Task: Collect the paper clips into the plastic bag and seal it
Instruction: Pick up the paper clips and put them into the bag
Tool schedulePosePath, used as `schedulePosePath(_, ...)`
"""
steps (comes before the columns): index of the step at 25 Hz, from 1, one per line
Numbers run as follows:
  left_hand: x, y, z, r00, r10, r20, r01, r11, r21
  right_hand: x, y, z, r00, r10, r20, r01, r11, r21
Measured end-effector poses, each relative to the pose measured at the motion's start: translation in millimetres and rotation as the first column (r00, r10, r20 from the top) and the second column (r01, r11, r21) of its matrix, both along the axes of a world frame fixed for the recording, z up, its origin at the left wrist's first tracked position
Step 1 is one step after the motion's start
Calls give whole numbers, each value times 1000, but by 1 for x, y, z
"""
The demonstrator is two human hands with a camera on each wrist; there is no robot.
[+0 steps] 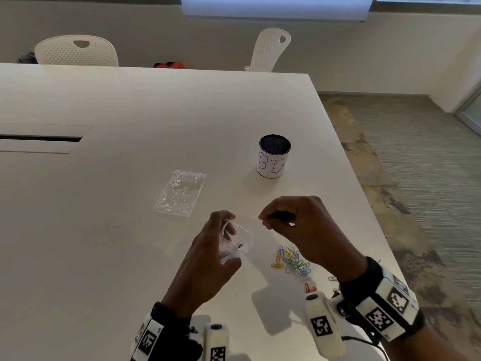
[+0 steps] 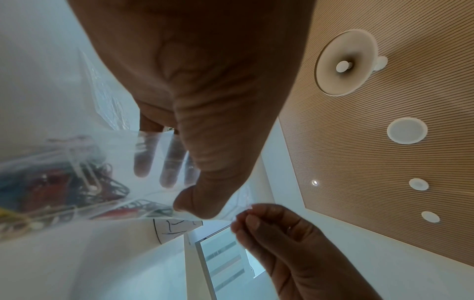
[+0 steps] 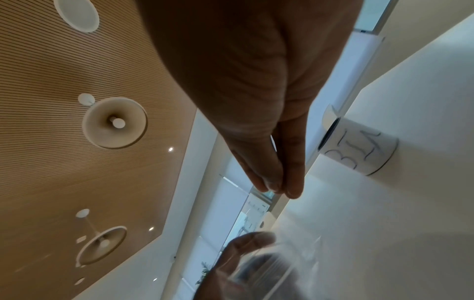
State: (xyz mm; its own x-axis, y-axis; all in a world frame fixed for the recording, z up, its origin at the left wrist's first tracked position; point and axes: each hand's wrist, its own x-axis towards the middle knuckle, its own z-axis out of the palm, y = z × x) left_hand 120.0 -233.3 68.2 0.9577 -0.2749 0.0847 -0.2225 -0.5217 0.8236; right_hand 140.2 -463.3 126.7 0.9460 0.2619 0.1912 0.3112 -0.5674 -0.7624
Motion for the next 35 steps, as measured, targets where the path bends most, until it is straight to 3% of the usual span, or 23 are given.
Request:
schedulePosePath(7,0,-4,-1,1000,-1,-2,1,1000,-12,-6,-47,-44,994,-52,-94,27,968,-248)
schedulePosePath(12,-1,-8,0,1000,-9,-13,9,1000,-23,-20,-39,-67,979,35,-201,-100,941,-323)
schedulePosePath(15,-2,-7,-1,1000,-7,-11,6,1000,-12,-21,-34,-76,979,116,-166,-172,909,-380)
schedulePosePath(20,-2,-6,-1,1000,-3,-3,3,1000,-9,-20,-40,-70,982,120,-145,-176,857,-484)
schedulePosePath(27,-1,-7,-3,1000,-7,-7,7,1000,-5,-32,-69,-62,944,83,-319,-269,752,-601)
schedulePosePath(35,-2,-8,-4,1000,-13,-5,13,1000,-6,-34,-47,-76,979,110,-171,-185,831,-524)
